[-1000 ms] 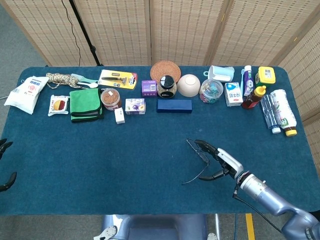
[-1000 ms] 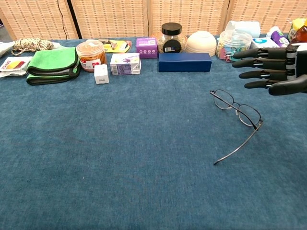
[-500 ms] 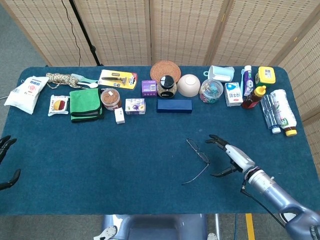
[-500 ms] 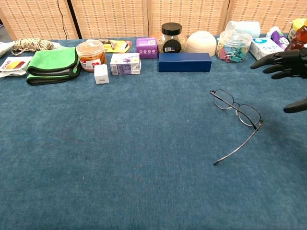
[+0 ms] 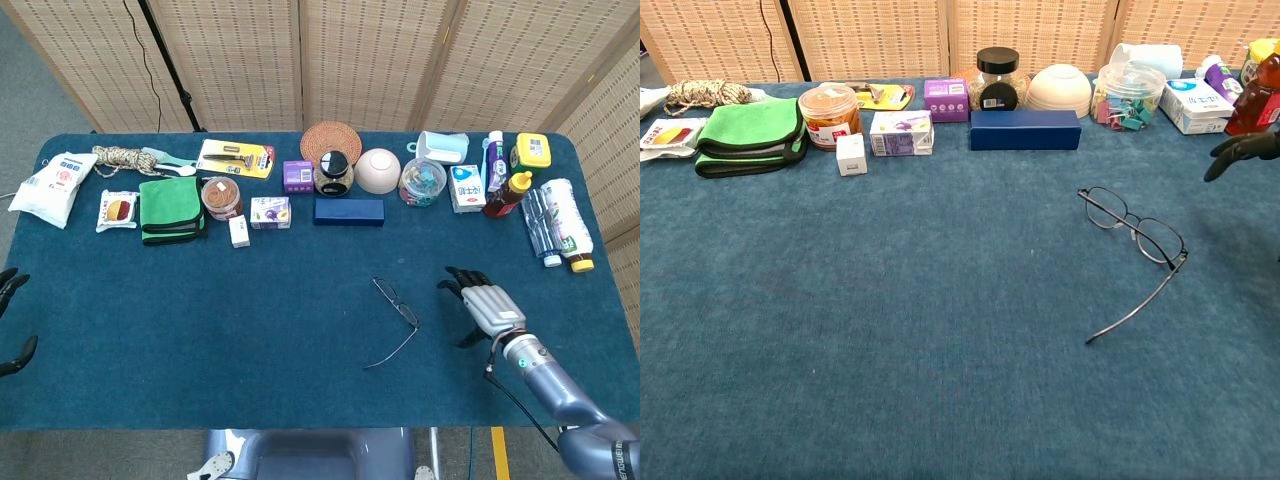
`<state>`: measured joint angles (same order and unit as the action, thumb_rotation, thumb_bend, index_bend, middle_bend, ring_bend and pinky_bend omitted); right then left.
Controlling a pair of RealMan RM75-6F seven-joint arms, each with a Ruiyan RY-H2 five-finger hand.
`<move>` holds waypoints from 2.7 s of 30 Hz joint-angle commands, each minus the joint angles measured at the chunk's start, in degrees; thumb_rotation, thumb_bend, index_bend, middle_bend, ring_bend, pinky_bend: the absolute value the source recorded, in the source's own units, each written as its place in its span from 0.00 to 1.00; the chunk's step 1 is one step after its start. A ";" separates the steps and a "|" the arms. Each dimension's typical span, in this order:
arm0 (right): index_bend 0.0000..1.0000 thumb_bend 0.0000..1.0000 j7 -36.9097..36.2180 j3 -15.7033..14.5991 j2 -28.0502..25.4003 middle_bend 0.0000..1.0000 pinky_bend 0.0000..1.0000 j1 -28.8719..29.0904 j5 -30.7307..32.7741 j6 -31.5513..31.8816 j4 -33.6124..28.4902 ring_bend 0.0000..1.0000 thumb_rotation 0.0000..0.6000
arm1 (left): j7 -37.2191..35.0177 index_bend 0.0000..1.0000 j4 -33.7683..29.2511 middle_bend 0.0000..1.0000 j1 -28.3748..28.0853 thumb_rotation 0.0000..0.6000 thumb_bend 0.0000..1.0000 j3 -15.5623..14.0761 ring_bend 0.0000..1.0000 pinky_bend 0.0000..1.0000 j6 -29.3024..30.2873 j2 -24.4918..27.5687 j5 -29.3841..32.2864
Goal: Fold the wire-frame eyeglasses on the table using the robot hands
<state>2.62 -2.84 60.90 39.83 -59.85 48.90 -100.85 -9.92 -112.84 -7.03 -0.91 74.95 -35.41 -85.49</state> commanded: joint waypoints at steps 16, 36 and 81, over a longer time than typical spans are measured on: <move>0.17 0.06 22.03 0.44 5.94 0.00 0.00 7.11 21.15 1.16 -4.50 0.00 1.00 | -2.66 0.00 2.24 0.00 0.52 0.75 0.43 -0.42 0.00 0.00 0.21 -0.31 -0.35; 0.19 0.06 33.12 1.69 13.77 0.00 0.00 10.89 32.20 10.26 -6.26 0.00 1.00 | -5.40 0.00 4.90 0.00 1.14 0.74 0.42 -0.65 0.00 0.00 0.47 -0.75 0.04; 0.59 0.11 37.86 9.36 21.96 0.21 0.08 14.93 42.90 11.89 1.52 0.10 1.00 | -5.68 0.00 4.65 0.00 1.44 0.74 0.43 -0.59 0.00 0.00 0.24 0.13 0.87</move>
<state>40.63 6.33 82.80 54.74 -17.01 61.01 -99.70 -15.62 -108.18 -5.58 -1.51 75.20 -35.28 -84.64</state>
